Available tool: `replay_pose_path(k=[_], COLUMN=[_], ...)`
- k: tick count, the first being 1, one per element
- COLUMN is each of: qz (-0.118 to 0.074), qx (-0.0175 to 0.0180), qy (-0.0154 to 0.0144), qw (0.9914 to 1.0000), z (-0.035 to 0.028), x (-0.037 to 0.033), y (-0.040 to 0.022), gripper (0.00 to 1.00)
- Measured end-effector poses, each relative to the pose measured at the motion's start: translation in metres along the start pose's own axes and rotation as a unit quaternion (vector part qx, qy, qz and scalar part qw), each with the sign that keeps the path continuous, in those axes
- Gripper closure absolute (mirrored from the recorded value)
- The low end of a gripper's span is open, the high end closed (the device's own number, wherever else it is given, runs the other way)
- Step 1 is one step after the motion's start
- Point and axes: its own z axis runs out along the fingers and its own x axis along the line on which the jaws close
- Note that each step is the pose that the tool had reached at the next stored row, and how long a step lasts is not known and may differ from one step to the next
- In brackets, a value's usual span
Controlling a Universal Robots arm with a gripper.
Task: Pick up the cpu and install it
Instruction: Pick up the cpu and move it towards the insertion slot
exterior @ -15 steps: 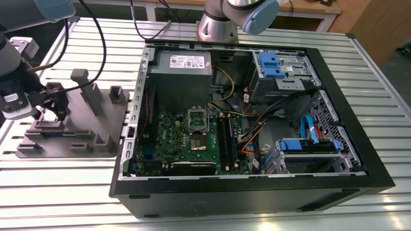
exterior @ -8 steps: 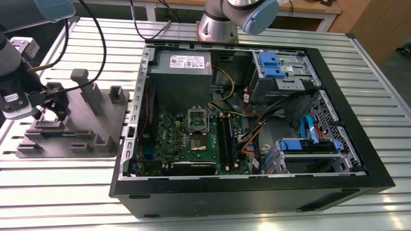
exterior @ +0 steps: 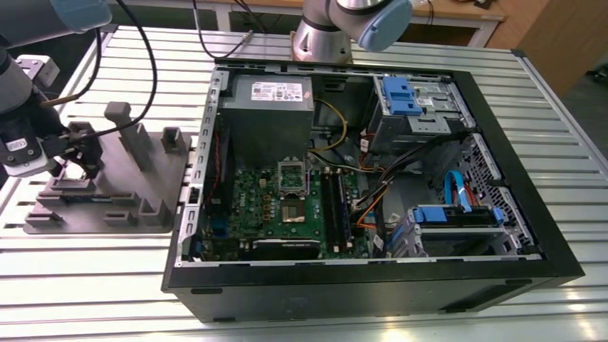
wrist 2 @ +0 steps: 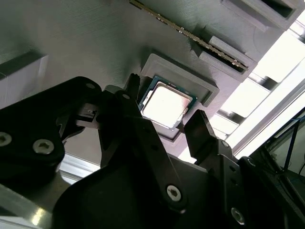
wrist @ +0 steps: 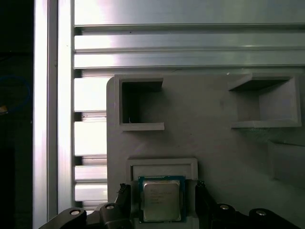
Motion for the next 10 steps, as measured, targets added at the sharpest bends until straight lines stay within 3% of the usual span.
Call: replay_pose_path(k=[4,5,10], qz=[0.0,0.0,0.0], qx=[0.0,0.0,0.0], qy=[0.0,0.0,0.0], qw=[1.0,1.0,1.0], z=[0.0,0.0,0.0], x=[0.0,0.0,-0.0001], y=[0.0,0.0,0.0], gripper=[0.37,0.44,0.45])
